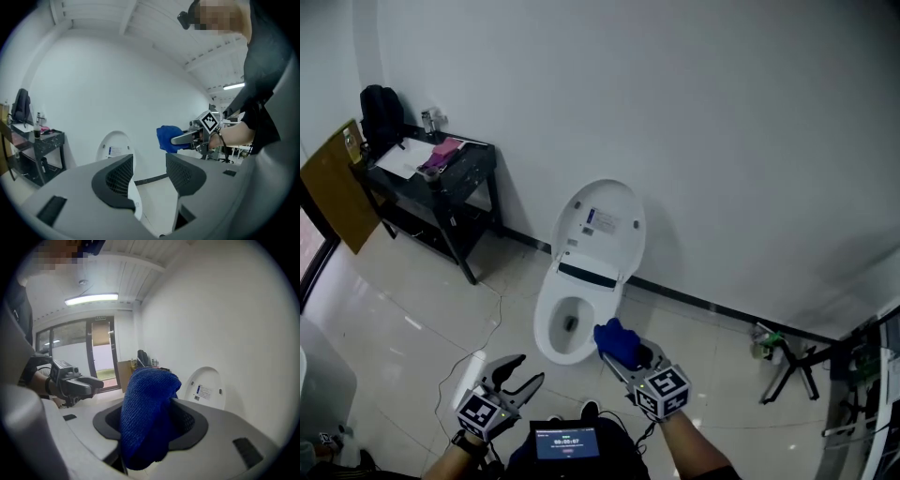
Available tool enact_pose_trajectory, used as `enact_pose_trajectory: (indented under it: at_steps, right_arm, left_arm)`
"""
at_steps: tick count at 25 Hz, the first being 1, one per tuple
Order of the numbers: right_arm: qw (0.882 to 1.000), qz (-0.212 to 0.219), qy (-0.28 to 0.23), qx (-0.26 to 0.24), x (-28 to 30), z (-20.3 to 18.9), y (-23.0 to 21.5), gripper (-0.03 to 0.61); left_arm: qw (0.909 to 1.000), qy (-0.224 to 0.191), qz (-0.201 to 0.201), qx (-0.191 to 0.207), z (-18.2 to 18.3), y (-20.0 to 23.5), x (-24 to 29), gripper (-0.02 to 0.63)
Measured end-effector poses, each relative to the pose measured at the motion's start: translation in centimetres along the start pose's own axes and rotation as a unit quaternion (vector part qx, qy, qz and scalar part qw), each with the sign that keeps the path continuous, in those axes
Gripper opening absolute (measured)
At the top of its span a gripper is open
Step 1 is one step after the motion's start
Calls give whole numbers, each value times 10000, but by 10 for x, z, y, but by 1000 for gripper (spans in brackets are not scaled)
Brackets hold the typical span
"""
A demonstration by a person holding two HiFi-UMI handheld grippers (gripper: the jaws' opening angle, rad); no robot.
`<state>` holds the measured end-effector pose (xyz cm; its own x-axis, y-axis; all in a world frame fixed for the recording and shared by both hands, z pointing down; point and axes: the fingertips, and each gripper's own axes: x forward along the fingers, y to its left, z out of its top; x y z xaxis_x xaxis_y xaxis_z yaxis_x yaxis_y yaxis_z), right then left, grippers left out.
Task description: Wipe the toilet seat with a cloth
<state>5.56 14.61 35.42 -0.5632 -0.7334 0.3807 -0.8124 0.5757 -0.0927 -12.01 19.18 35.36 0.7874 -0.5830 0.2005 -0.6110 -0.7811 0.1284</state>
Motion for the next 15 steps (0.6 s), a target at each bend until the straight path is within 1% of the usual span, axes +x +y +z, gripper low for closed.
enact_pose_trajectory:
  at_steps: [3, 5, 7, 10, 15]
  right_arm:
    - [9997, -176, -169, -73, -41, 6, 8, 242]
    - [9992, -266, -307, 17, -66, 7, 11, 241]
    - [9987, -239, -428, 146, -87, 2, 18, 241]
    - [9982, -167, -496, 307, -112, -10, 24, 238]
    - [9976, -112, -546, 400, -144, -22, 32, 238]
  left_arm:
    - [10000, -1, 43, 65, 1, -12, -13, 225]
    - [9999, 1, 58, 132, -3, -21, -21, 225]
    - [9999, -13, 81, 120, 1, -35, -25, 225]
    - [9999, -101, 90, -3, 16, -60, -22, 225]
    - [9998, -170, 60, 34, 21, -94, -21, 225]
